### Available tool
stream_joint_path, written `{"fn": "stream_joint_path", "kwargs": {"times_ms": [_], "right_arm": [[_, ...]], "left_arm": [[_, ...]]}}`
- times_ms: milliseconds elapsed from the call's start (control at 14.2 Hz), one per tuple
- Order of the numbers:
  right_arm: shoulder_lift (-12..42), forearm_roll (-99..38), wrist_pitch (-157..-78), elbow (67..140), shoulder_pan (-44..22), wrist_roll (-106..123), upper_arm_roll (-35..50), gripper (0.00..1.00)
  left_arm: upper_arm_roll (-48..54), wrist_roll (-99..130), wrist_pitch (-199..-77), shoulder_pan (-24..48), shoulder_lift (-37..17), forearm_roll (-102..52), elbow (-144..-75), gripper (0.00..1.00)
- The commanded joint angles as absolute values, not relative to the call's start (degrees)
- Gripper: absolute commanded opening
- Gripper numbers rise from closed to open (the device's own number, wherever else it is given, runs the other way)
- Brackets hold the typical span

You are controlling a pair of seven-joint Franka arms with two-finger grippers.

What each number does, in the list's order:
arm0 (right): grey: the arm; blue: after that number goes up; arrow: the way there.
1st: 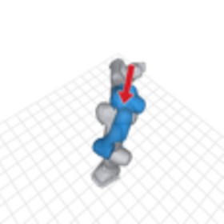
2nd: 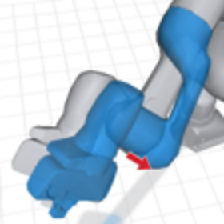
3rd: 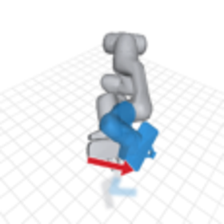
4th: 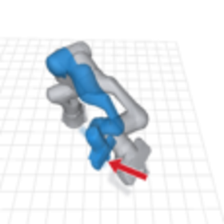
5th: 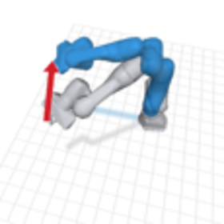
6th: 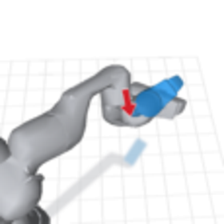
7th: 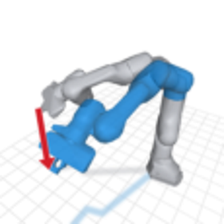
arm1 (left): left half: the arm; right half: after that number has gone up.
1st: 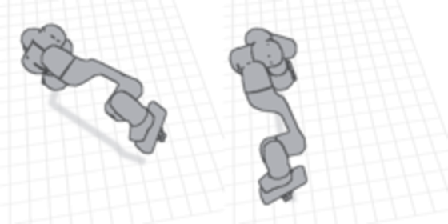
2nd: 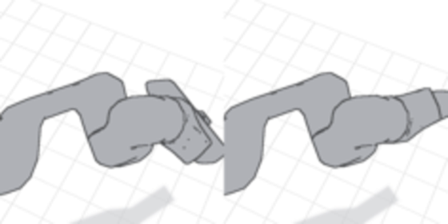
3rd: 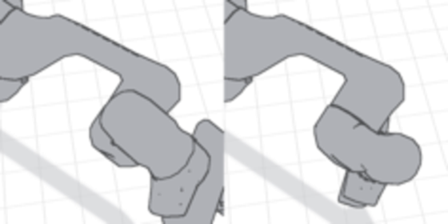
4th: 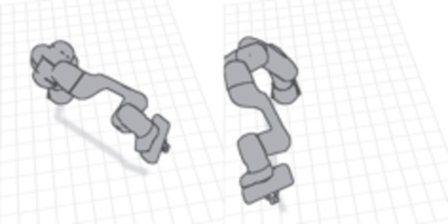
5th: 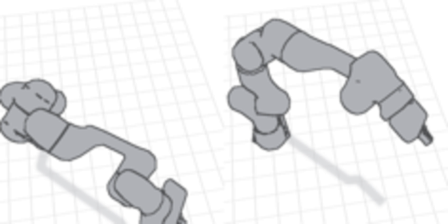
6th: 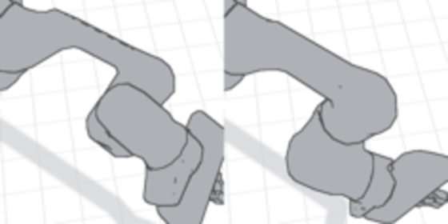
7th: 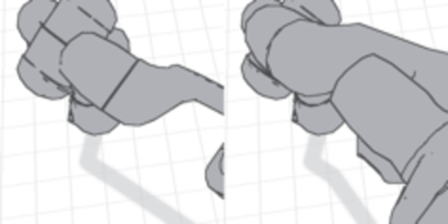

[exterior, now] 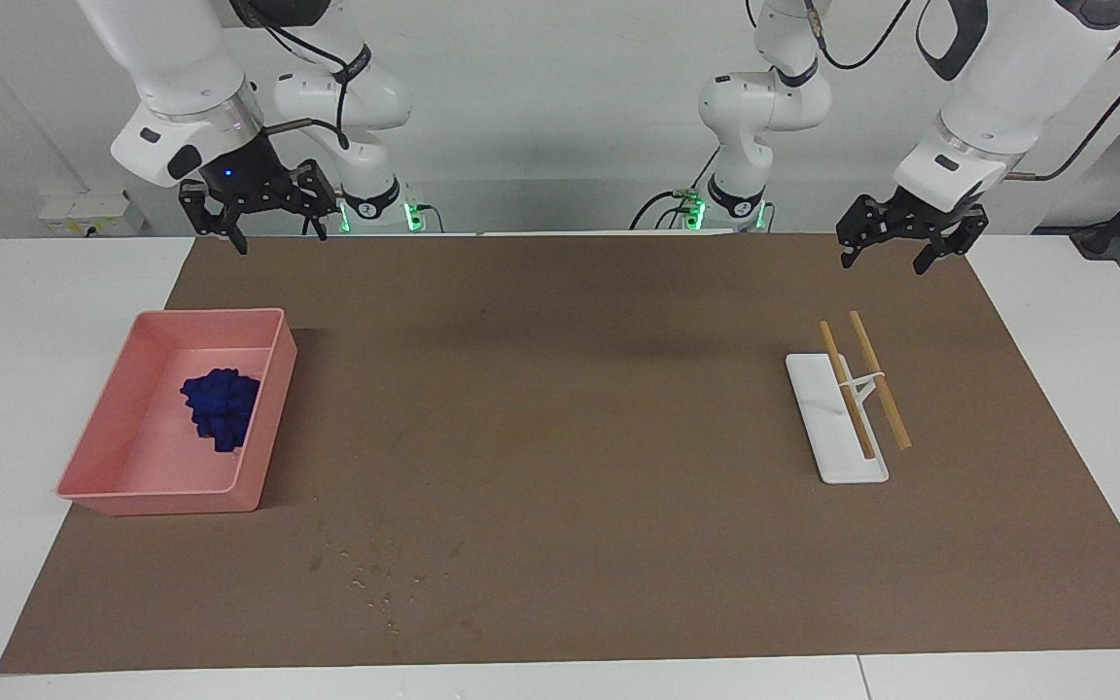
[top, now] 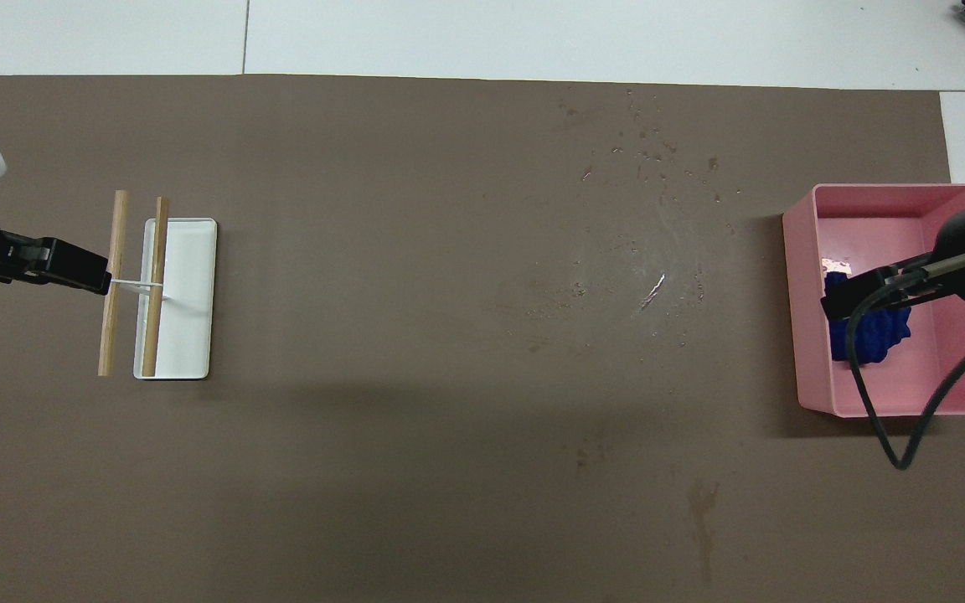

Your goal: Wipe water with towel using both arms

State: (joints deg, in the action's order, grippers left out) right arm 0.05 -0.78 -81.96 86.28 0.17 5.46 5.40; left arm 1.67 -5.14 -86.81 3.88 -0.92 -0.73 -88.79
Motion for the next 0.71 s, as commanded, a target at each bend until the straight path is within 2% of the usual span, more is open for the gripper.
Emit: {"fn": "stream_joint_path", "kwargs": {"times_ms": [0,636], "right_arm": [[-1.2,-1.4,-82.6,87.9,0.2,4.7,4.8,1.0],[-1.2,-1.4,-82.7,87.9,-0.3,4.6,4.6,1.0]], "left_arm": [[2.0,-5.6,-87.6,3.3,0.4,-0.9,-90.4,1.0],[2.0,-5.6,-87.6,3.3,0.4,-0.9,-90.4,1.0]]}}
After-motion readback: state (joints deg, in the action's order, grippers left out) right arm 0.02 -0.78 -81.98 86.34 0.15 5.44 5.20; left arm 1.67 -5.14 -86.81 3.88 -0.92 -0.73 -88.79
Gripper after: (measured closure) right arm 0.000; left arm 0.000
